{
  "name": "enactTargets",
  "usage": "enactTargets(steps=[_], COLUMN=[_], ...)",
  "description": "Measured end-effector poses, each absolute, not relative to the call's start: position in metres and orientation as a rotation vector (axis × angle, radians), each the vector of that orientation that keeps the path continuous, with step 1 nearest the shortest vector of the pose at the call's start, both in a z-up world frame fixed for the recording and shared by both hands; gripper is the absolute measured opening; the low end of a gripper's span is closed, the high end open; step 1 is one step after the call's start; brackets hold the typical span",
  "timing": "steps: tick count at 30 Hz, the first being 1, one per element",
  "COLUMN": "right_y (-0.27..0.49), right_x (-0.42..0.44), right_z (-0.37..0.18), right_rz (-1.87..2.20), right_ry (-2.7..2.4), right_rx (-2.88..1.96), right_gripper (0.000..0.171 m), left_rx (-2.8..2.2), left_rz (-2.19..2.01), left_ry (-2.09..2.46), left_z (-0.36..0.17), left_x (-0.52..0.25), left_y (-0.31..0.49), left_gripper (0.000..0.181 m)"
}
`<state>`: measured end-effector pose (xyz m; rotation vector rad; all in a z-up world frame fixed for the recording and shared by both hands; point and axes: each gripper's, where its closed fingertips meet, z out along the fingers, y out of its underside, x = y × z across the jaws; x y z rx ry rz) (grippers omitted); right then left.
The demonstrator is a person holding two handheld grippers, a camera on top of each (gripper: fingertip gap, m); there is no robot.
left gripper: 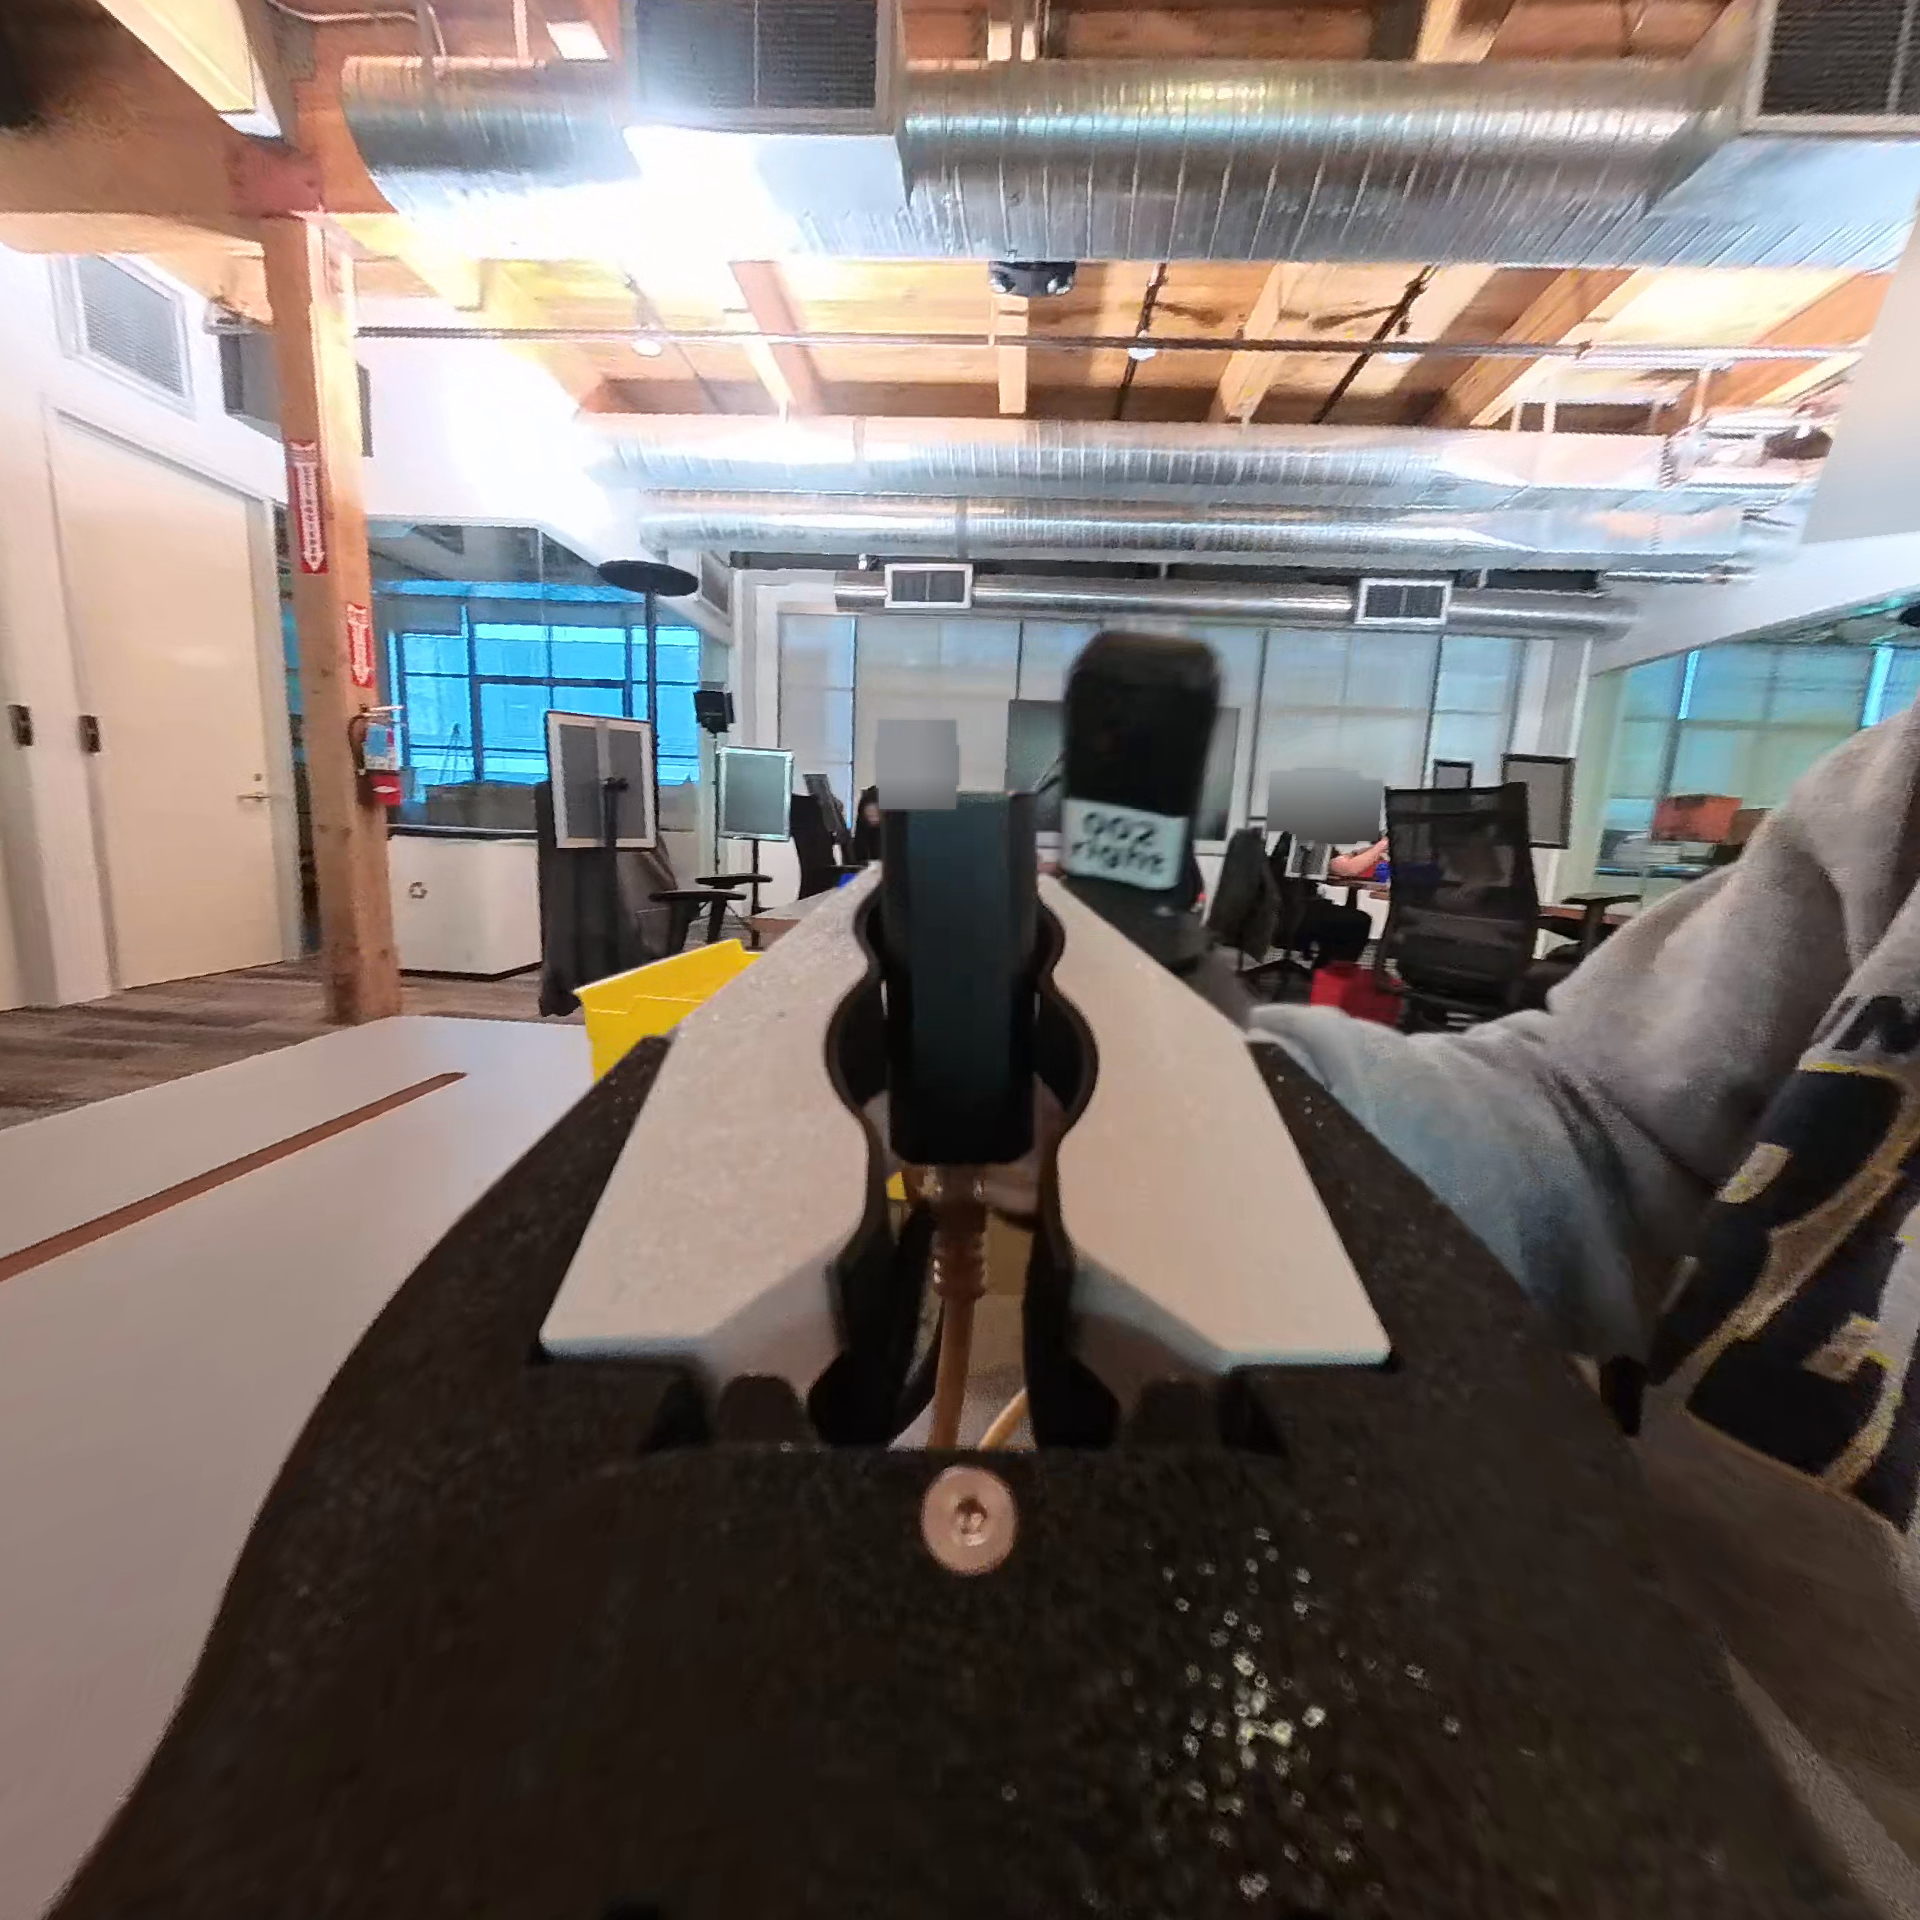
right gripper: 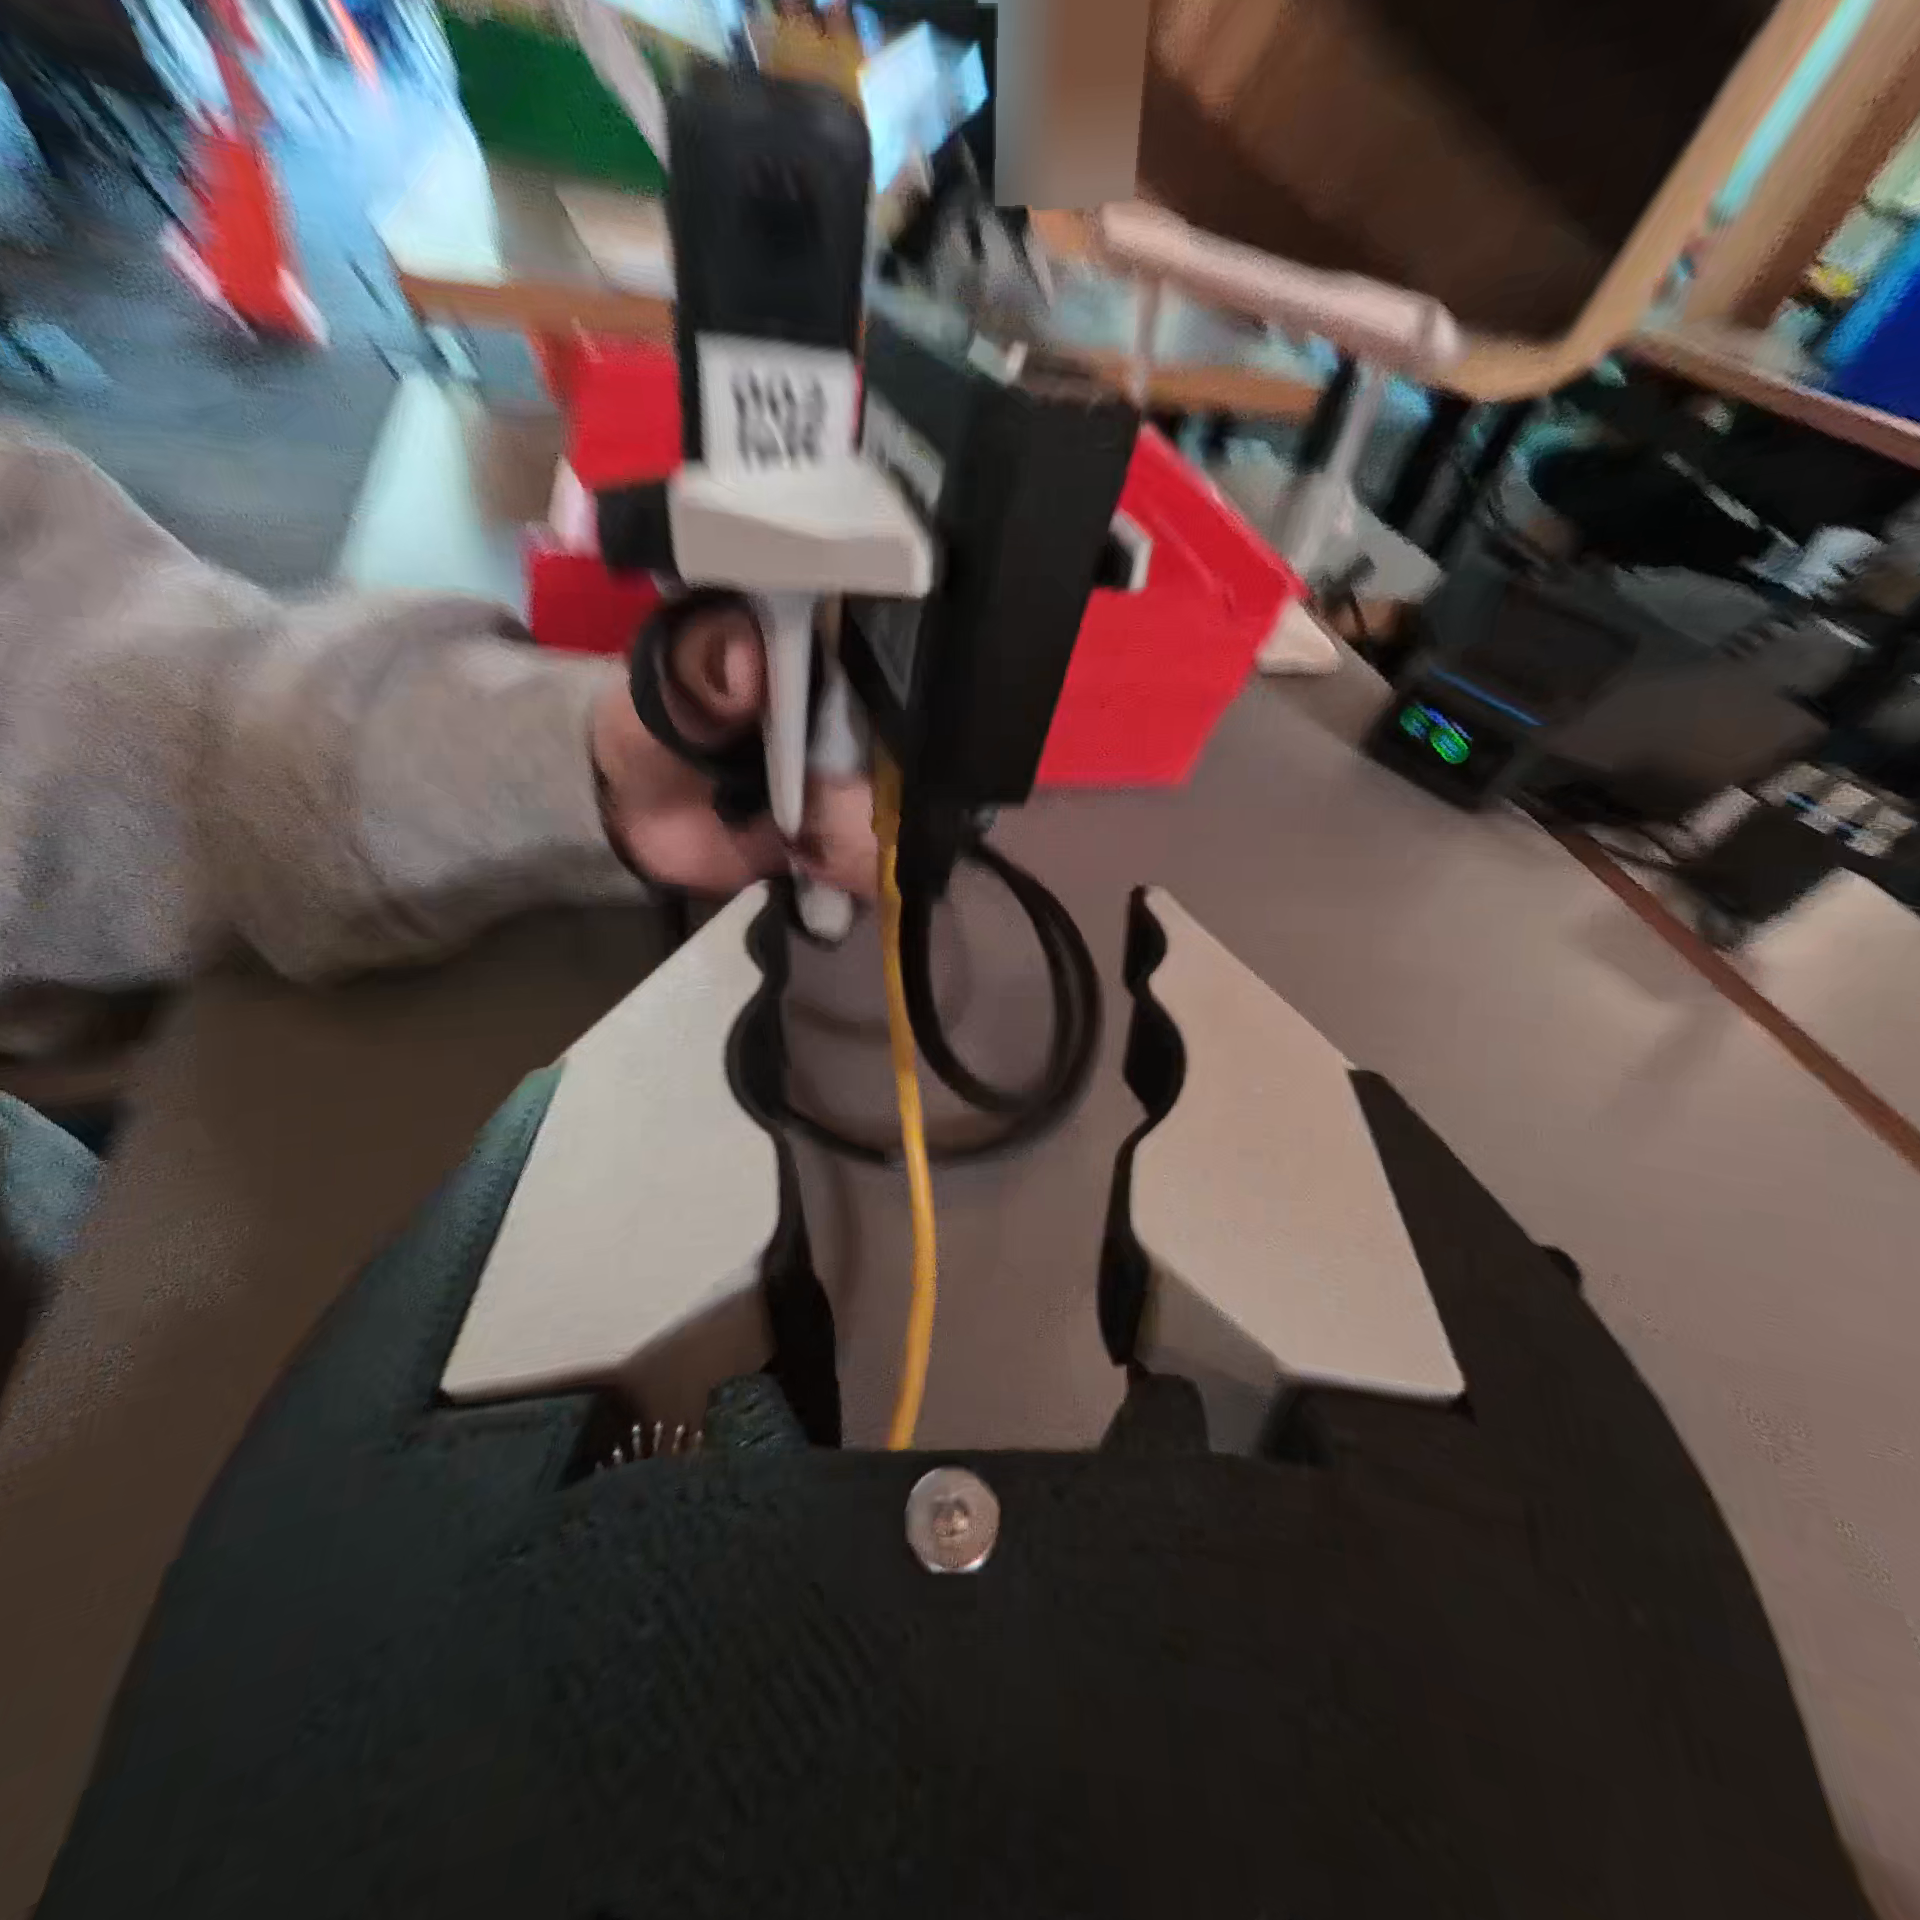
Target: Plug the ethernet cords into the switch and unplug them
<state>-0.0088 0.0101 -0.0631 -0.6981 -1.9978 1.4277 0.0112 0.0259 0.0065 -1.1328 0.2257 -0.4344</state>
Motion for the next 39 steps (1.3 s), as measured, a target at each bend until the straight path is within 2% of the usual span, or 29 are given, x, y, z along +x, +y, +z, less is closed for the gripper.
enactTargets(steps=[4,6,10,13,16,21,23,27,33,39], right_y=[0.008,0.006,0.003,0.007,0.022,0.051,0.06,0.081,0.101,0.094], right_x=[-0.012,-0.013,-0.017,-0.017,-0.024,-0.039,-0.042,-0.048,-0.052,-0.058], right_z=[-0.039,-0.041,-0.056,-0.06,-0.065,-0.052,-0.049,-0.05,-0.058,-0.088], right_rz=[1.881,1.982,1.851,1.77,1.567,1.353,1.263,0.964,0.41,0.234], right_ry=[-1.838,-1.861,-1.924,-1.896,-1.842,-1.649,-1.604,-1.538,-1.474,-1.609], right_rx=[-0.67,-0.665,-0.61,-0.609,-0.607,-0.669,-0.683,-0.661,-0.419,-0.279], right_gripper=[0.038,0.034,0.017,0.016,0.015,0.015,0.015,0.015,0.015,0.015], left_rx=[-1.14,-1.152,-1.178,-1.198,-1.162,-1.173,-1.181,-1.19,-1.365,-1.507], left_rz=[-0.438,-0.438,-0.433,-0.443,-0.369,-0.127,0.11,0.455,0.7,1.065], left_ry=[0.229,0.22,0.204,0.221,0.15,0.069,0.07,0.074,0.224,0.587], left_z=[0.004,0.0,-0.008,-0.013,-0.008,0.002,0.004,0.0,-0.035,-0.074], left_x=[0.012,0.01,0.005,0.007,-0.002,-0.027,-0.039,-0.056,-0.051,-0.041], left_y=[0.028,0.03,0.035,0.038,0.04,0.036,0.03,0.022,0.048,0.067], left_gripper=[0.021,0.021,0.021,0.021,0.032,0.085,0.091,0.078,0.077,0.075])
